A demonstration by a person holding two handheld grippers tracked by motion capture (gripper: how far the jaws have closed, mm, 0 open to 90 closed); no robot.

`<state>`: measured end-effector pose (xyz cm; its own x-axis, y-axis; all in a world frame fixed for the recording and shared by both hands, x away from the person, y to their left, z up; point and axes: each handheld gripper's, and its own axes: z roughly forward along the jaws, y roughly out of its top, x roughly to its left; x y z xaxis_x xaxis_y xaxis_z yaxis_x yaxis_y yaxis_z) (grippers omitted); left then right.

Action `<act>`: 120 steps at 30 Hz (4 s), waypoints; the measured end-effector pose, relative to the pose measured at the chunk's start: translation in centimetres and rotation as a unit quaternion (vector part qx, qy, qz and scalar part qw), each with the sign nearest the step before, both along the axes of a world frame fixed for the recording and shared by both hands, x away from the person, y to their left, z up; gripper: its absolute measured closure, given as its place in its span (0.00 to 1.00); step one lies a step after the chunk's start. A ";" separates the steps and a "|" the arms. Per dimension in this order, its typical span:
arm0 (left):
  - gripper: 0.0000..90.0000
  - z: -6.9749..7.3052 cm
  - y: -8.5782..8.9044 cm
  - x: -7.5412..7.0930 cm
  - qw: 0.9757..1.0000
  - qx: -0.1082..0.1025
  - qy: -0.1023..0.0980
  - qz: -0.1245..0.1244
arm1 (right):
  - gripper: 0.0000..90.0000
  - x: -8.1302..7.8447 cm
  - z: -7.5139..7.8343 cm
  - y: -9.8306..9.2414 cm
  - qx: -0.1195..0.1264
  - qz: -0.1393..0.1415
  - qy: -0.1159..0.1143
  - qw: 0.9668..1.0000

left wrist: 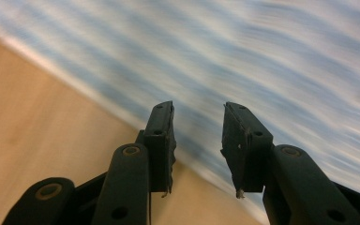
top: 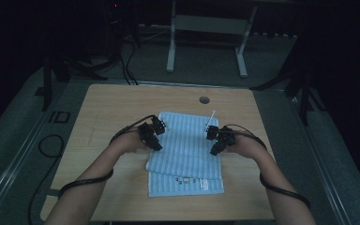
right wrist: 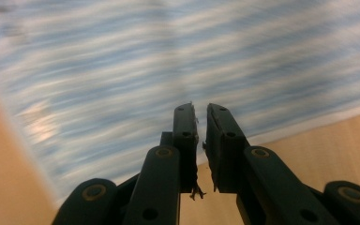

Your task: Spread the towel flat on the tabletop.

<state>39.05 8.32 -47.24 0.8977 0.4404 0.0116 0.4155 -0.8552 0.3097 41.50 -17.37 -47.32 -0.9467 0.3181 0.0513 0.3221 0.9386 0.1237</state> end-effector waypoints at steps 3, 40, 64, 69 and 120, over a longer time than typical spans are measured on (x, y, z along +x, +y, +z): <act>0.71 1.1 -0.1 -3.4 0.999 -0.019 -0.005 -0.037 | 0.91 -2.9 1.1 0.2 0.017 0.037 -0.002 0.999; 0.94 0.8 0.1 -13.5 0.995 -0.034 -0.014 -0.096 | 0.93 -13.6 0.7 -1.9 -0.003 0.112 -0.016 0.994; 0.63 -0.9 1.6 -10.6 0.997 -0.049 0.019 -0.061 | 0.97 -11.1 0.3 -2.4 0.003 0.089 -0.023 0.996; 0.63 -2.3 0.1 -7.6 0.997 -0.049 0.019 -0.049 | 0.98 -8.5 -1.8 -1.7 0.002 0.058 -0.009 0.998; 0.49 -3.0 2.0 -1.4 1.000 -0.017 -0.004 0.022 | 0.63 -1.9 -2.1 -3.1 -0.001 0.073 -0.035 0.997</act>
<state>37.64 10.34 -50.28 0.8779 0.4789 0.0029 0.4491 -0.8253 0.3423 39.63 -20.42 -49.46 -0.9841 0.1766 -0.0170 0.1725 0.9750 0.1398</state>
